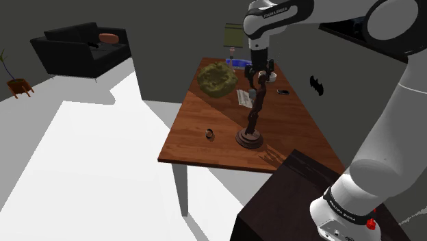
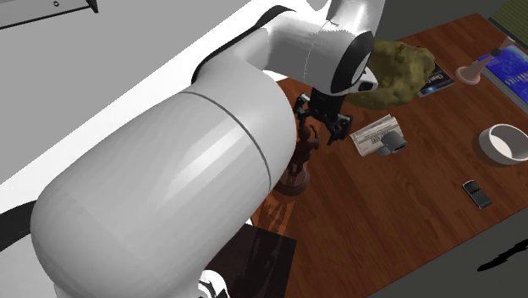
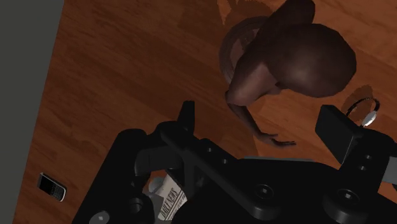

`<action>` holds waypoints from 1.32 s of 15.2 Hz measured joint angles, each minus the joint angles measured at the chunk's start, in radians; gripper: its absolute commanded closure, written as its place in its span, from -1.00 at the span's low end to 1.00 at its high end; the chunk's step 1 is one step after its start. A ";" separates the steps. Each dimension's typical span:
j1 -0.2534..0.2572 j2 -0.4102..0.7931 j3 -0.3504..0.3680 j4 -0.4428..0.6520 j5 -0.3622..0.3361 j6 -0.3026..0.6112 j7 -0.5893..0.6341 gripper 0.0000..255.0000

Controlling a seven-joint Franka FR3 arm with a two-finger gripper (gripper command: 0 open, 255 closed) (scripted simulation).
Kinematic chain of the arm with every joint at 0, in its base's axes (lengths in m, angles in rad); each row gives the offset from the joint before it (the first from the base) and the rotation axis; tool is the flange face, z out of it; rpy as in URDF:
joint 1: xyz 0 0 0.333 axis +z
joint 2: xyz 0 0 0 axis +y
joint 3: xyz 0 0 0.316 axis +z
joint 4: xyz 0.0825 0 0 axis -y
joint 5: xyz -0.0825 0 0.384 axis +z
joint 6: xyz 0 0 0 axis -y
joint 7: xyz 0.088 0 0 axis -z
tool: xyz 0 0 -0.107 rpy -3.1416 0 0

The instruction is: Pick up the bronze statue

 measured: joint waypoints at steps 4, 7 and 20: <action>-0.003 0.024 -0.002 -0.022 0.000 0.040 0.007 -1.00; -0.005 0.032 -0.004 -0.052 0.000 0.077 0.009 -1.00; -0.004 0.028 -0.003 -0.053 0.000 0.074 0.010 1.00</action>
